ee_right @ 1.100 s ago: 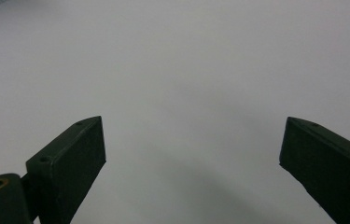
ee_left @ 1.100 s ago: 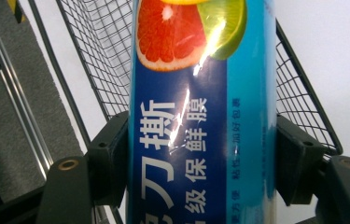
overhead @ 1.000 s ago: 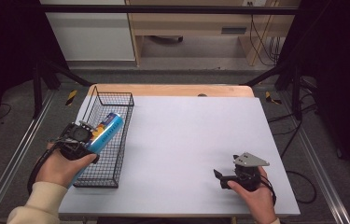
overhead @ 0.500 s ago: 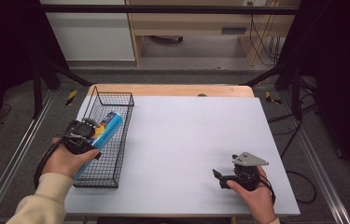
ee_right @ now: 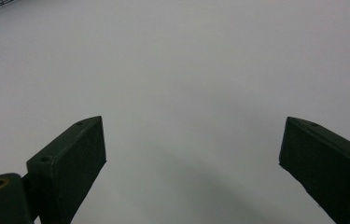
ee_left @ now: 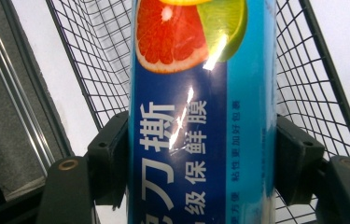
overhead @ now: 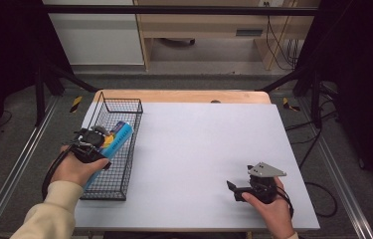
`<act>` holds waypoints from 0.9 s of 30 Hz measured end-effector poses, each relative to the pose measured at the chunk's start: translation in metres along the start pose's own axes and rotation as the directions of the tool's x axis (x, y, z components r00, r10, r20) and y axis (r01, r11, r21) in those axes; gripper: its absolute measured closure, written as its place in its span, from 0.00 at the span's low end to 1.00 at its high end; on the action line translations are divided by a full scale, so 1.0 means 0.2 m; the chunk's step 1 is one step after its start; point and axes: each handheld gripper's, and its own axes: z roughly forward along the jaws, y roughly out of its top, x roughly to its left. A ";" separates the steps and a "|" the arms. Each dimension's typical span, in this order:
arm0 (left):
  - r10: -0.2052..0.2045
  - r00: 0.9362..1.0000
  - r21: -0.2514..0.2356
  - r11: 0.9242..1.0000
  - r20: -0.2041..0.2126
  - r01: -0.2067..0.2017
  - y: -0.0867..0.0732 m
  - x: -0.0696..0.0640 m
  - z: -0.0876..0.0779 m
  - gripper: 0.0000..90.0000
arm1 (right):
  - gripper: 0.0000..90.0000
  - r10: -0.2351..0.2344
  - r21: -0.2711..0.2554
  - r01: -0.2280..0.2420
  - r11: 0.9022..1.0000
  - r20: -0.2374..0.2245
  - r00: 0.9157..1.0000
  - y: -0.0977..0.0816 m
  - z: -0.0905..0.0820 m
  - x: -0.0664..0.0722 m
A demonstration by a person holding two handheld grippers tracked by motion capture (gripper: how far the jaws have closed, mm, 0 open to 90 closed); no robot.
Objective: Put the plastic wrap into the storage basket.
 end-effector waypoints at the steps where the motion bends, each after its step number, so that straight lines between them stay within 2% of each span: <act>1: -0.002 1.000 0.003 1.000 0.003 0.002 0.00 0.00 0.00 0.35 | 0.08 0.001 0.000 -0.001 1.000 -0.002 1.000 0.00 0.00 0.00; 27: -0.033 0.999 0.037 0.999 0.024 0.032 0.02 0.02 0.06 0.36 | 0.08 0.005 0.008 -0.005 1.000 -0.006 1.000 0.00 0.00 0.01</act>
